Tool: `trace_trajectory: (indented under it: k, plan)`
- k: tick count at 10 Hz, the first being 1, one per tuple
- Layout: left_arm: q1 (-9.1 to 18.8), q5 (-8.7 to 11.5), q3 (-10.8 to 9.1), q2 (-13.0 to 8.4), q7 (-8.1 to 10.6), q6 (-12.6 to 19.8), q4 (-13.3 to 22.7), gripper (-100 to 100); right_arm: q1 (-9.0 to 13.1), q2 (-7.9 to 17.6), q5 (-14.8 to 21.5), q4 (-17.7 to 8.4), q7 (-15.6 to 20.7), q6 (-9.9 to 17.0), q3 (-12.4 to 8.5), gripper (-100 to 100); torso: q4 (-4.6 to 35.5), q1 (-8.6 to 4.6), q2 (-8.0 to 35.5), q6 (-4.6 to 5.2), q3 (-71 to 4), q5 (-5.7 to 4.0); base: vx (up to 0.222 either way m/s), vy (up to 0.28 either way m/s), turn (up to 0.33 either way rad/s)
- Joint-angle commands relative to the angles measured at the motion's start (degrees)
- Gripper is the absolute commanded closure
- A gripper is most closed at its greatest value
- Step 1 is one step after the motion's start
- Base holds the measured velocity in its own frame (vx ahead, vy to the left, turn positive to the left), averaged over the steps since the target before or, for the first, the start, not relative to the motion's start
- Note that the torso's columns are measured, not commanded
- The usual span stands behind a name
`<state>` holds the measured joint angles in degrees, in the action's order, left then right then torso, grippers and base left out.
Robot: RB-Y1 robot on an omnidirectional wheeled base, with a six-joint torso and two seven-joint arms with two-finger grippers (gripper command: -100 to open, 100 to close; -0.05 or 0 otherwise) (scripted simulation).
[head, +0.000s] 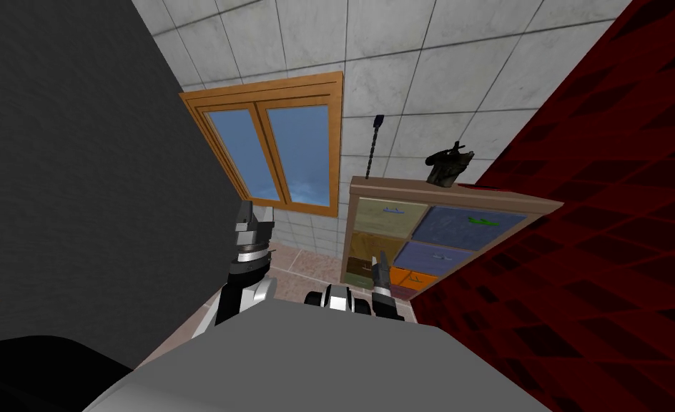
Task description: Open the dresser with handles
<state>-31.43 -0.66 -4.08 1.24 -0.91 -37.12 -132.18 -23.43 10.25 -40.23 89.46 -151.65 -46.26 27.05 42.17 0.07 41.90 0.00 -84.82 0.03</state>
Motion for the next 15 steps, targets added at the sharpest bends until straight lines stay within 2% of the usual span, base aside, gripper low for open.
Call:
trace_trajectory:
  k: [1,2,3,5,6,7,9,12,13,15]
  plan:
    - [0.0,0.0,0.0,0.0,0.0,0.0,0.0,0,-0.98,-0.58,-2.06,2.54,-2.77,1.02,1.03,-100,0.09,-0.06,0.28,0.0,0.19,-0.02,0.158,0.046,0.021]
    - [0.01,0.0,0.0,0.0,0.0,0.0,0.0,0,-1.08,-0.62,-2.24,2.8,-3.77,1.04,1.13,-100,0.15,-0.09,0.52,0.0,0.34,-0.03,0.094,0.034,0.007]
    - [0.02,0.0,0.0,0.0,0.0,0.0,0.0,0,-0.92,-0.57,-2.03,2.47,-2.97,0.98,0.99,-100,0.21,-0.13,0.71,0.0,0.46,-0.04,0.036,0.014,0.0]
    - [0.02,0.0,0.0,0.0,0.0,0.01,0.01,0,-0.58,-1.66,-2.62,4.52,-1.09,3.51,0.62,-100,0.18,-0.21,0.54,0.0,0.37,-0.06,0.063,-0.028,-0.025]
    - [0.02,0.0,-0.01,-0.01,0.0,0.01,0.01,0,-0.74,-1.39,-2.49,4.16,-1.65,2.84,0.73,-100,0.11,-0.2,0.34,0.0,0.23,-0.06,0.03,-0.02,0.0]
    - [0.02,0.0,0.0,-0.01,0.0,0.01,0.01,0,-0.89,-0.7,-2.13,2.76,-2.98,1.29,0.98,100,0.11,-0.06,0.4,0.0,0.25,-0.03,-0.039,0.018,0.033]
    - [0.03,0.0,0.0,0.0,0.0,0.01,0.01,0,-1.12,-1.07,-2.21,4.43,-1.84,2.53,1.04,100,0.02,-0.02,0.37,-0.06,0.31,-0.09,-0.085,0.012,-0.026]
    - [0.05,0.0,0.01,0.0,0.0,0.01,0.01,0,-1.83,-1.32,-2.22,5.98,-0.92,3.76,1.43,100,0.23,-0.07,0.67,-0.02,0.42,-0.02,-0.197,0.01,-0.034]
    - [0.05,0.0,0.01,0.0,0.0,0.01,0.01,0,-1.76,-1.24,-2.26,5.41,-1.16,3.52,1.32,100,0.27,0.0,0.6,-0.02,0.36,0.02,-0.093,0.011,-0.008]
    - [0.04,0.0,0.0,0.0,0.0,0.01,0.01,0,-2.4,-0.99,-2.04,6.02,-1.14,3.68,1.77,100,0.17,0.05,0.31,-0.02,0.16,0.04,-0.153,0.015,-0.023]
